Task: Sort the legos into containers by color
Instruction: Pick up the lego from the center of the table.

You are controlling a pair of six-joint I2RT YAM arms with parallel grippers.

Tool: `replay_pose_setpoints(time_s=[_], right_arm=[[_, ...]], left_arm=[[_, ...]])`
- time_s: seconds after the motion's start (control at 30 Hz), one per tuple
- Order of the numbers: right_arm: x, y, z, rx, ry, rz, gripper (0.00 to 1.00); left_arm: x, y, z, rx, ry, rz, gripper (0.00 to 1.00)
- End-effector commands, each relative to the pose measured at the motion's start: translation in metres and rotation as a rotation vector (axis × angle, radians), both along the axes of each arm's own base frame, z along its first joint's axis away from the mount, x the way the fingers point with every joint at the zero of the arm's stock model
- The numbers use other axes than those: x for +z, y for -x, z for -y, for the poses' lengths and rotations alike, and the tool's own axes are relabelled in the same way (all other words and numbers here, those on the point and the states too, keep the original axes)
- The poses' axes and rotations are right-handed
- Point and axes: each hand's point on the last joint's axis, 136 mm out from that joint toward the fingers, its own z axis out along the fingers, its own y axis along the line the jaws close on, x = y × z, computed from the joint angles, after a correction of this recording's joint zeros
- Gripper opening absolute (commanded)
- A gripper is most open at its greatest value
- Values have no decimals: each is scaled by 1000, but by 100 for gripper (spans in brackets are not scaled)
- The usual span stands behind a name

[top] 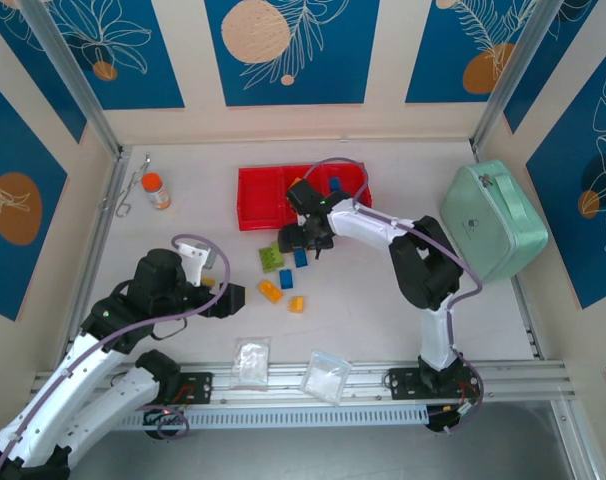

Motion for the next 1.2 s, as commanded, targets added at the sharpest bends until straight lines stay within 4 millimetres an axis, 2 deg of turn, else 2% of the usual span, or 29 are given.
replay_pose_setpoints(time_s=[0.0,0.13,0.23,0.3,0.43,0.63,0.73,0.9,1.07,1.17], right_arm=[[-7,5,-3,19,53,-14,78],[-11,7,-10,44,64,-11,70],[-17,4,-8,41,99,-26,65],[-19,4,-6,54,124,-31,58],[-13,2,-4,57,137,-17,47],[-1,-1,1,81,146,6,35],[12,-2,3,87,144,26,31],[42,-6,6,100,103,77,31],[60,-22,21,90,81,107,31],[76,-38,38,54,72,148,30]], left_arm=[[3,2,1,-18,9,26,99],[4,2,1,-19,9,30,99],[4,2,1,-18,8,29,99],[5,1,0,-14,7,34,100],[6,2,0,-12,9,40,99],[5,2,0,-14,9,36,99],[5,2,0,-13,7,36,99],[4,1,-1,-9,4,37,99],[4,1,-1,-8,5,34,99],[4,1,-1,-7,3,34,99]])
